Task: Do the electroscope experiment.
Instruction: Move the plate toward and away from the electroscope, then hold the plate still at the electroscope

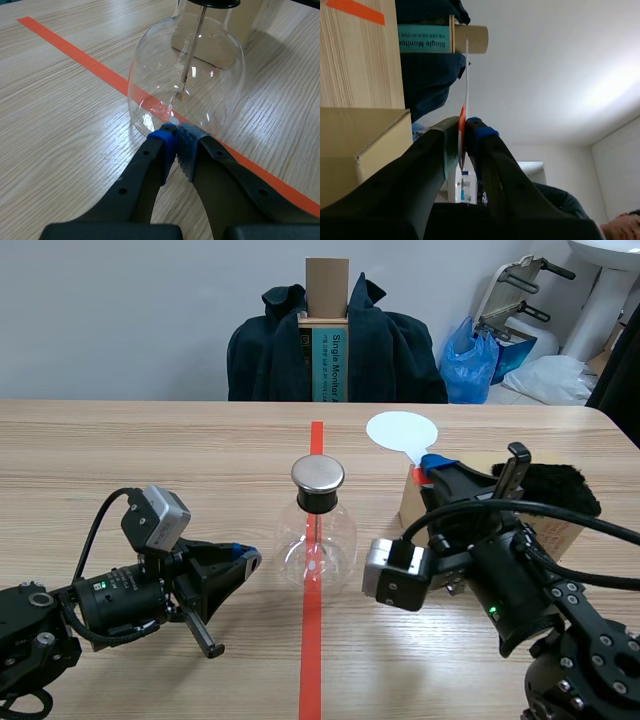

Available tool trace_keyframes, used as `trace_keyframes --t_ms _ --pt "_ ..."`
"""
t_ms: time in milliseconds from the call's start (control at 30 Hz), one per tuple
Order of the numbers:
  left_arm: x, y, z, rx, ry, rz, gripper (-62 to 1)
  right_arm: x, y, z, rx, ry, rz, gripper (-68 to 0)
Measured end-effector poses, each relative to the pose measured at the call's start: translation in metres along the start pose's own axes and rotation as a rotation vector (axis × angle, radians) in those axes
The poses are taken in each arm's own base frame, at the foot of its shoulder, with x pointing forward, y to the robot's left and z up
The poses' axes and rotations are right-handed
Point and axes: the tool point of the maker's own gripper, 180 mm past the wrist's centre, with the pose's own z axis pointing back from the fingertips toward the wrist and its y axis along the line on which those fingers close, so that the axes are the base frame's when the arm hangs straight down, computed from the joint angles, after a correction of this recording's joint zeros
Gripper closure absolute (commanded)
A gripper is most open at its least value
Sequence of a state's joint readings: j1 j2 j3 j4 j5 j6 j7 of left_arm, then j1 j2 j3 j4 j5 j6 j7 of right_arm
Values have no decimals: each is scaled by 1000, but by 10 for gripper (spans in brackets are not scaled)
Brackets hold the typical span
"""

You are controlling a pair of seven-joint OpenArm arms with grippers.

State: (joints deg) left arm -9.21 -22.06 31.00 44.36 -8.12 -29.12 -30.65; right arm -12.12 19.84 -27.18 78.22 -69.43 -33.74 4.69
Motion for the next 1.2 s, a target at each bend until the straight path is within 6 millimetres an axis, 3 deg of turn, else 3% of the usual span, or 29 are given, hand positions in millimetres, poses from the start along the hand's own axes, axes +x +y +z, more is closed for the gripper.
trace_keyframes --t_ms 200,500,767,1200 --pt "0 0 0 0 0 0 -28 -5 0 0 3 25 0 -7" --pt "0 0 0 0 0 0 -28 36 0 4 2 -200 0 -7" --pt "0 0 0 0 0 0 -28 59 0 10 2 -333 0 -7" --pt "0 0 0 0 0 0 -28 62 0 11 2 -352 0 -7"
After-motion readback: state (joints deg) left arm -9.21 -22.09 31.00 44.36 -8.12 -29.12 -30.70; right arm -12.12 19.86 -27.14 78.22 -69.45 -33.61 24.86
